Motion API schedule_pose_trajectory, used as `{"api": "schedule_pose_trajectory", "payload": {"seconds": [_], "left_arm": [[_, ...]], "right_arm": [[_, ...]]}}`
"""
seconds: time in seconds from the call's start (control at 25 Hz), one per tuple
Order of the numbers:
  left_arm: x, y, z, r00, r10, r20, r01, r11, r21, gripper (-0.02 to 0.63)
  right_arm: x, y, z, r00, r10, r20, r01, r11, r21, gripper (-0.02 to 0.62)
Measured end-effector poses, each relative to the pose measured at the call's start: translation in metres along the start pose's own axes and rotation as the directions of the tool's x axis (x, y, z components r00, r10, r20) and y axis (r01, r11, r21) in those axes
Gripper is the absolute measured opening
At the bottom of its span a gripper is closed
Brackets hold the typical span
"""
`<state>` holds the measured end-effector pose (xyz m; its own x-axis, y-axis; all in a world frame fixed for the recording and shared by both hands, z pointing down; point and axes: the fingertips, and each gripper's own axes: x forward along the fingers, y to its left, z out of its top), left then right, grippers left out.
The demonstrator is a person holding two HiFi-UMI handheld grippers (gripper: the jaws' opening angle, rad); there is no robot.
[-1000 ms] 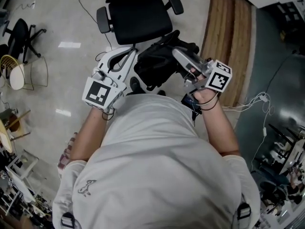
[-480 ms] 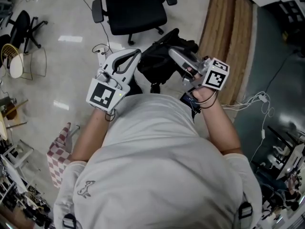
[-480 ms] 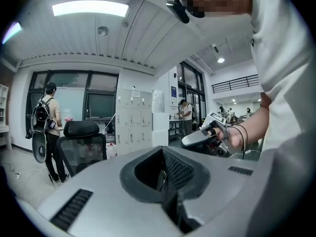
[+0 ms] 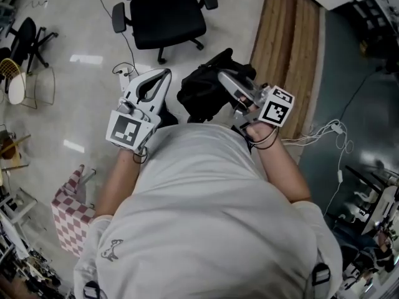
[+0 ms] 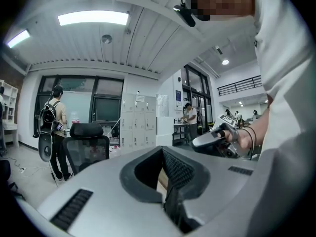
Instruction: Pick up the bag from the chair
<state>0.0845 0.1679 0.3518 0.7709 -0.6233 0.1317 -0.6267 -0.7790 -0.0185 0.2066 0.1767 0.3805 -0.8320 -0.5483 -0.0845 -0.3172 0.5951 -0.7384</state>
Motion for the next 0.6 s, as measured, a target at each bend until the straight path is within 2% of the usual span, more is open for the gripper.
{"api": "schedule_pose_trajectory", "payload": {"seconds": [0.6], "left_arm": [[-0.009, -0.02, 0.001, 1.0, -0.014, 0.013, 0.014, 1.0, 0.011, 0.008]], "right_arm": [[-0.016, 0.017, -0.014, 1.0, 0.024, 0.008, -0.024, 1.0, -0.001, 0.032]]}}
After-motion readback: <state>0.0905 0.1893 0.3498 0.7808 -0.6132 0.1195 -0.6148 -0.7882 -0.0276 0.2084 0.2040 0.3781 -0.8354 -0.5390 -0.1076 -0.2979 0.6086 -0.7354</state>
